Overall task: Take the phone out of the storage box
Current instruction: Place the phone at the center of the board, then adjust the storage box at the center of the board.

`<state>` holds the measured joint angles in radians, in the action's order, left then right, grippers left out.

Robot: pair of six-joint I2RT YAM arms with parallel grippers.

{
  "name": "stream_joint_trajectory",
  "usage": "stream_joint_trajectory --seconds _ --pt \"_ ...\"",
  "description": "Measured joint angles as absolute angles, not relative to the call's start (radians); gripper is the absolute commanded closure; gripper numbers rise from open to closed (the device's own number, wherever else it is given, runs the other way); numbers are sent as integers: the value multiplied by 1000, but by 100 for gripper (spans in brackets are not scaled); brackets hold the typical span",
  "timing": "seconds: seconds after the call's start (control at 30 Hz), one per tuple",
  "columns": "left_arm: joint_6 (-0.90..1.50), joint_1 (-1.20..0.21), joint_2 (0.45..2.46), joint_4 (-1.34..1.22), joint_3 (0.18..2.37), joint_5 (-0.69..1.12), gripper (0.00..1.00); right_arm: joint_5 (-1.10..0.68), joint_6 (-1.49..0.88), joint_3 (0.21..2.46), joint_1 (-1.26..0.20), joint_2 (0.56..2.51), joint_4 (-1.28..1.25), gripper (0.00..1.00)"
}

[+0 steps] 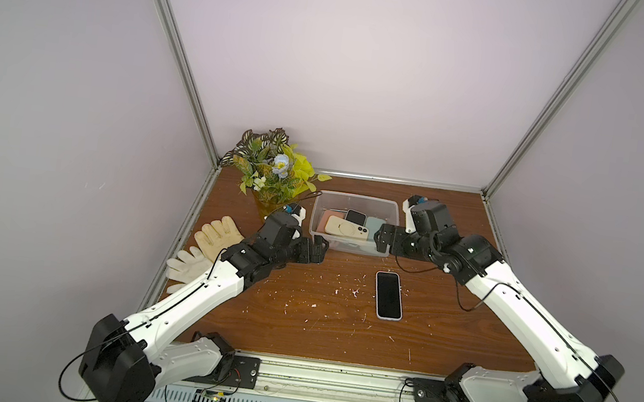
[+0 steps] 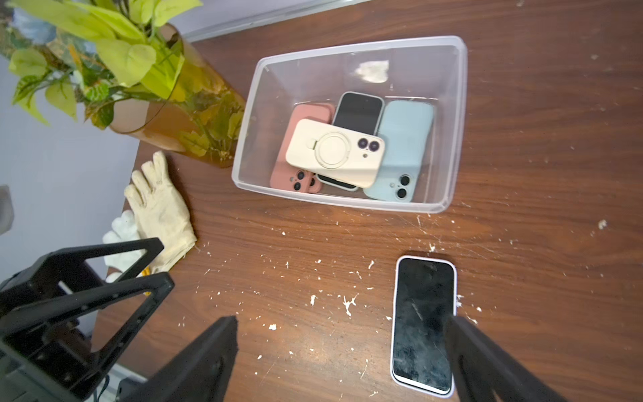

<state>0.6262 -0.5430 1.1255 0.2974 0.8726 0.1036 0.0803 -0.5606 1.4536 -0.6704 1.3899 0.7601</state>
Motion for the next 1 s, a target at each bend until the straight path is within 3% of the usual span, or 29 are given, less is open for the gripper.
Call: stream_joint_trajectory --seconds 0.33,0.6,1.0 --pt "533 -535 1124 418 1000 32 0 -61 -244 1774 -652 1887 762 1" --pt "535 -535 1034 453 955 17 0 -150 43 2006 -639 2202 792 1" --pt "535 -533 963 474 912 19 0 -140 287 2162 -640 2292 837 1"
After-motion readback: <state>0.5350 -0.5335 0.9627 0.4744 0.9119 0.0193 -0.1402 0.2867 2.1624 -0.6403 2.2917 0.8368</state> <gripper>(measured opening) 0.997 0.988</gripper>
